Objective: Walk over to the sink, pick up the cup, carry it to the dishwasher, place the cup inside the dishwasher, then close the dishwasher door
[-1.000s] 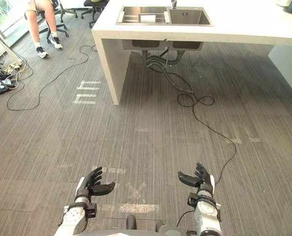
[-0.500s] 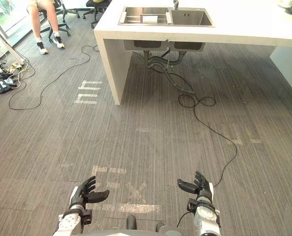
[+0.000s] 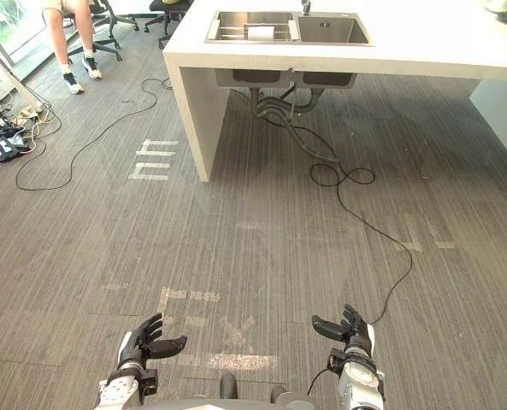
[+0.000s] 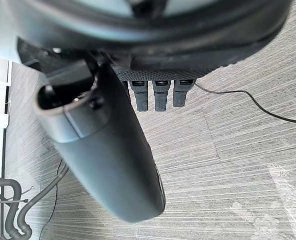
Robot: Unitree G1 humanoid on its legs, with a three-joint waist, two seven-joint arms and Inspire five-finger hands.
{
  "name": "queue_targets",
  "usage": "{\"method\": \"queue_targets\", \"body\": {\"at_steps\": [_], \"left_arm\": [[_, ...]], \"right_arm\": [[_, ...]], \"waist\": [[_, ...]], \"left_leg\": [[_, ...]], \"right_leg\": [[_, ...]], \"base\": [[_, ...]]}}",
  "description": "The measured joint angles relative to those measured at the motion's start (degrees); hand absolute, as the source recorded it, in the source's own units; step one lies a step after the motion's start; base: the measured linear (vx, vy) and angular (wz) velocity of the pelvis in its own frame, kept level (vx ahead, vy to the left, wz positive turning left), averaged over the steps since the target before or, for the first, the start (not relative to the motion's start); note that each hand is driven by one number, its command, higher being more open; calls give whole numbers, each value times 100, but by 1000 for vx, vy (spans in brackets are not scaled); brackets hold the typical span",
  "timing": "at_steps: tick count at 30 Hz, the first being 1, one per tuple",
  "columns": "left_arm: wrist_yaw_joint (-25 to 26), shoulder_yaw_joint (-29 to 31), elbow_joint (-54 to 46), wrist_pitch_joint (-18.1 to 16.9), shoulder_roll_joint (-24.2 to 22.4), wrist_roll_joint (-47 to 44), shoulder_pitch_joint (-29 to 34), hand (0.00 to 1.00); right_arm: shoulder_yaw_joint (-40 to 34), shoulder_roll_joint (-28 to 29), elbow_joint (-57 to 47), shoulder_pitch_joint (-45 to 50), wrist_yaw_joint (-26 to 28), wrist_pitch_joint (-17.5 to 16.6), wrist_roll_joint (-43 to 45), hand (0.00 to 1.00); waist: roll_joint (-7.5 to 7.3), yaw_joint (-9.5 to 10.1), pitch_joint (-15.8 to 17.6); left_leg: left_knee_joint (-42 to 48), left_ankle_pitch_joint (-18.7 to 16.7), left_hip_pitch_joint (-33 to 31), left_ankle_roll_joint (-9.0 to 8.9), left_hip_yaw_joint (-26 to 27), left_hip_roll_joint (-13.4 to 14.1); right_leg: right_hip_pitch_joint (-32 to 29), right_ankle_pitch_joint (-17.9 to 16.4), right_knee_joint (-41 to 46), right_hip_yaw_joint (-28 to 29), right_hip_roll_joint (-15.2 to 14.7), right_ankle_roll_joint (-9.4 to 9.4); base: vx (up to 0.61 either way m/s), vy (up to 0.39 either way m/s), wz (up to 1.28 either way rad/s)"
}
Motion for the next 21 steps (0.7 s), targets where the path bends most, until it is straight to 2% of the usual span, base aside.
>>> {"method": "queue_targets", "body": {"at_steps": [4, 8, 11, 14, 16, 17, 18, 19, 21], "left_arm": [[-4, -1, -299, 6, -35, -105, 54, 90], [-4, 0, -654, 17, -47, -107, 117, 90], [-4, -2, -905, 17, -67, -115, 142, 90], [-7, -5, -1203, 14, -99, -121, 209, 90], [-6, -5, -1352, 7, -92, -121, 166, 90], [-6, -5, -1355, 7, -89, -121, 146, 90], [-4, -7, -1352, 10, -70, -121, 124, 90], [2, -13, -1345, 14, -79, -131, 133, 90], [17, -23, -1345, 17, -75, -221, 148, 90]], "right_arm": [[-2, 0, -43, -48, -3, 1, 0, 90], [-8, 1, -275, -49, -18, 24, -1, 90], [-11, -13, -489, -93, -41, 30, -3, 90], [-49, -54, -582, -152, -74, 30, -8, 90], [-124, -65, -628, -146, -117, 32, -12, 90], [-123, -70, -629, -140, -129, 37, -12, 90], [-116, -72, -632, -113, -135, 42, -13, 90], [-109, -95, -639, -81, -135, 51, -17, 90], [-73, -138, -640, -78, -133, 79, -18, 90]], "waist": [[1, 21, 99], [17, 129, 115], [51, 135, 157], [114, 125, 233], [133, 116, 340], [133, 111, 352], [104, 105, 373], [85, 101, 393], [109, 63, 409]], "left_leg": [[6, -54, -5, 11, 67, 6], [88, -207, -82, 49, 284, 14], [772, -665, -327, 91, 411, 47], [1416, -1160, -444, 160, 551, 97], [1688, -1437, -401, 215, 541, 98], [1721, -1487, -379, 231, 531, 94], [1765, -1567, -284, 307, 491, 38], [1812, -1679, -171, 336, 451, -31], [1876, -1846, -37, 332, 341, -58]], "right_leg": [[-21, 0, -12, 80, 5, 0], [-136, -3, 1, 281, 3, 5], [-228, -107, 241, 437, -26, 147], [-526, -490, 1162, 482, -38, 282], [-1007, -704, 2471, 317, -100, 369], [-1164, -704, 2857, 244, -133, 369], [-1483, -730, 3617, 78, -271, 360], [-1676, -862, 4133, -93, -463, 253], [-1901, -1126, 4391, -335, -646, 167]], "base": [[19, -4, -9], [55, 15, -30], [104, 34, -27], [84, 51, -23], [76, 55, 0], [136, 57, 10], [188, 52, 16], [203, 48, 18], [212, 26, 23]]}}
